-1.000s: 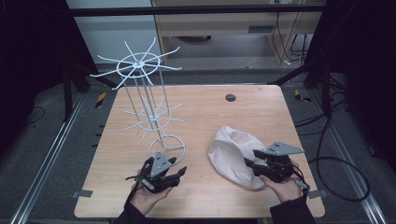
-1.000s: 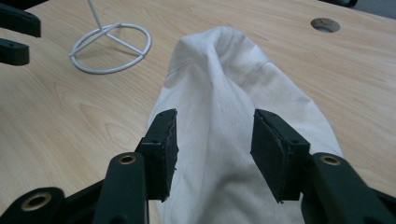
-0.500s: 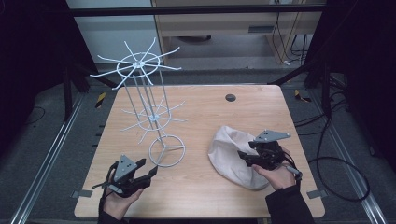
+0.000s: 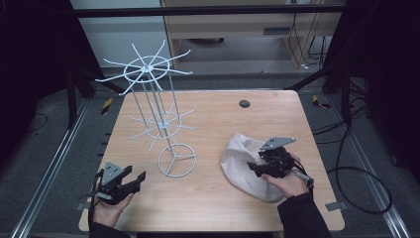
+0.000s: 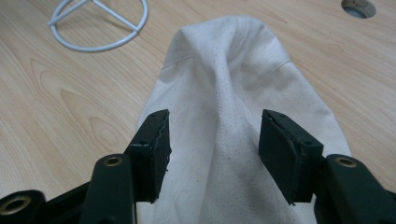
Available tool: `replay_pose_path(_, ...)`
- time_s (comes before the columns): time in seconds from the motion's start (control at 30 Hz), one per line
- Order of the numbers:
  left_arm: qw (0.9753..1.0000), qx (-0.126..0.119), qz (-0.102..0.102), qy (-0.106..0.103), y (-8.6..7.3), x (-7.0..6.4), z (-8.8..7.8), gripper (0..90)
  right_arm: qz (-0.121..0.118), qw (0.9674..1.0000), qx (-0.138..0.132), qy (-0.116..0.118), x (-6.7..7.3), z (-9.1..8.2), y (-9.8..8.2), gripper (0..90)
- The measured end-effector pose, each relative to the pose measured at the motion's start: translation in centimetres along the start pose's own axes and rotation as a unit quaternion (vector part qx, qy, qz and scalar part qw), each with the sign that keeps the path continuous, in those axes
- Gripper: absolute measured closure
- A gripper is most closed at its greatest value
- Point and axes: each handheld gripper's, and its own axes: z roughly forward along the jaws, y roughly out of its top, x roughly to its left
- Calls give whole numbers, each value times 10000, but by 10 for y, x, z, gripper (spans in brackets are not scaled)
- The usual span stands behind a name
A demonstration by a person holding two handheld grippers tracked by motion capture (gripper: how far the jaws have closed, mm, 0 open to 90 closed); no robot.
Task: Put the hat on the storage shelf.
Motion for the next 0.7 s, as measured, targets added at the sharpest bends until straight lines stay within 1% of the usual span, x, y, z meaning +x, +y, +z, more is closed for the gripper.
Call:
replay_pose_path(0.07, 10000, 39, -12, 43, -1, 3, 1, 426, 6, 10000, 65, -29, -1, 2, 1, 468)
replay_pose_path(0.17, 9999, 76, -50, 96, -2, 7, 3, 426, 7, 9998, 168, -44, -3, 5, 3, 533)
replay_pose_path(0.2, 9998, 99, -89, 114, -2, 9, 4, 426, 7, 9998, 168, -44, -3, 5, 3, 533)
replay_pose_path(0.27, 9997, 126, -123, 158, -3, 13, 6, 426, -35, 9996, 278, -78, -5, 8, 4, 569)
replay_pose_path(0.3, 9996, 139, -141, 179, -3, 14, 6, 427, -57, 9993, 350, -133, -6, 10, 5, 585)
replay_pose_path(0.33, 9995, 155, -178, 217, -4, 17, 7, 428, -88, 9987, 484, -142, -6, 13, 6, 619)
replay_pose_path(0.37, 9995, 155, -178, 217, -4, 17, 7, 428, -88, 9987, 484, -142, -6, 13, 6, 619)
replay_pose_path(0.4, 9993, 175, -203, 250, -4, 20, 7, 428, -107, 9980, 602, -151, -7, 17, 6, 646)
replay_pose_path(0.43, 9993, 175, -203, 250, -4, 20, 7, 429, -107, 9980, 602, -151, -7, 17, 6, 646)
replay_pose_path(0.47, 9992, 194, -239, 267, -5, 23, 7, 429, -135, 9972, 702, -202, -7, 21, 6, 682)
replay_pose_path(0.53, 9990, 207, -269, 282, -6, 25, 8, 431, -173, 9962, 817, -259, -7, 26, 7, 754)
replay_pose_path(0.57, 9990, 207, -269, 282, -6, 25, 8, 431, -180, 9956, 872, -284, -6, 28, 7, 793)
replay_pose_path(0.6, 9989, 185, -316, 289, -6, 26, 8, 432, -163, 9950, 931, -308, -6, 29, 8, 844)
replay_pose_path(0.63, 9989, 195, -320, 288, -6, 26, 8, 432, -207, 9945, 972, -343, -5, 30, 8, 867)
replay_pose_path(0.7, 9989, 182, -336, 289, -6, 27, 8, 434, -218, 9942, 992, -363, -4, 29, 9, 878)
